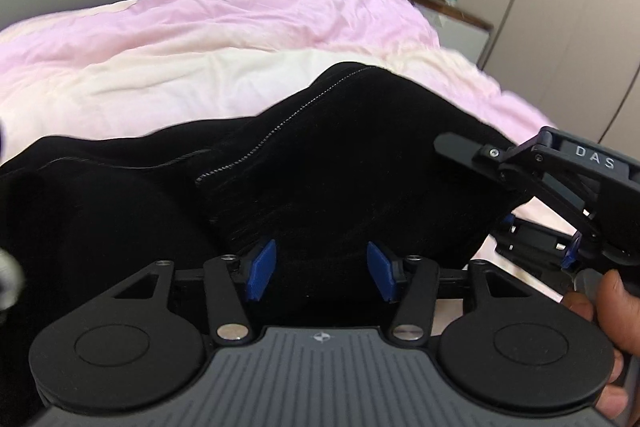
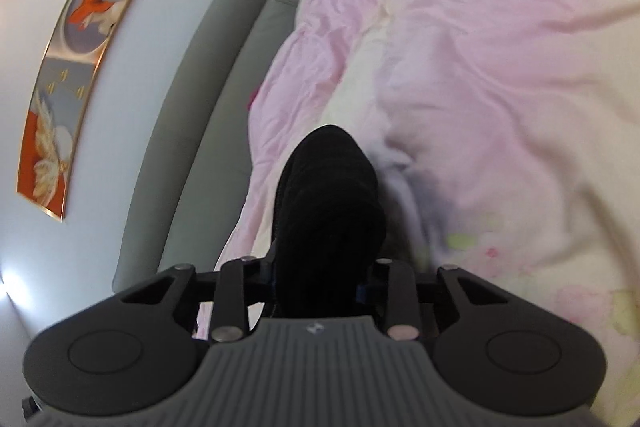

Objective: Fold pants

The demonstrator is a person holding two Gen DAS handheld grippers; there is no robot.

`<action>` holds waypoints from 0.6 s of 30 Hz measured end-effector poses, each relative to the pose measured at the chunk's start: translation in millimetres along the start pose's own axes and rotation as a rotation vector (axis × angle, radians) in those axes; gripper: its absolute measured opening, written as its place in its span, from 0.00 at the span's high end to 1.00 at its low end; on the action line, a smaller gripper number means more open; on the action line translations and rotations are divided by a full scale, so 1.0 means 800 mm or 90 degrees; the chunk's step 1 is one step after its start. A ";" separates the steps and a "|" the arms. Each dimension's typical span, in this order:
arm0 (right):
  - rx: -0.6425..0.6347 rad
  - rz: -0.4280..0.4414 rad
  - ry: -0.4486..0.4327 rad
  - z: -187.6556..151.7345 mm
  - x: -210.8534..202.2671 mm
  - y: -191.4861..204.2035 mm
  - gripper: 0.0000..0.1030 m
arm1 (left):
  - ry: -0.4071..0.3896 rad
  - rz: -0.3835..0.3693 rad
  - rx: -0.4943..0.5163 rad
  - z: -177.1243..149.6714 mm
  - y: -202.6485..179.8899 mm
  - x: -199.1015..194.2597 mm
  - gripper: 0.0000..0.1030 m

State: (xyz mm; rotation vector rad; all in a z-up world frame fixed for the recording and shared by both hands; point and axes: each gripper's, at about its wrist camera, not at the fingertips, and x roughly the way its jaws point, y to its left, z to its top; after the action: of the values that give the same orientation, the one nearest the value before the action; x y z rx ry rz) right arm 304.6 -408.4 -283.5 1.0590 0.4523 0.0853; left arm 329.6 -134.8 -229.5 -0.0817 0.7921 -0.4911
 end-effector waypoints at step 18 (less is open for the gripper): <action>-0.654 0.030 -0.016 -0.230 0.031 0.349 0.73 | -0.122 0.198 -0.123 -0.085 0.310 -0.321 0.34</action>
State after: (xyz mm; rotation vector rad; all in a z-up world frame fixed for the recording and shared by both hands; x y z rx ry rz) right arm 294.3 -112.0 -127.6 0.0587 0.2924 0.3080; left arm 226.4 208.6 -169.7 -0.1792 0.6473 -0.1087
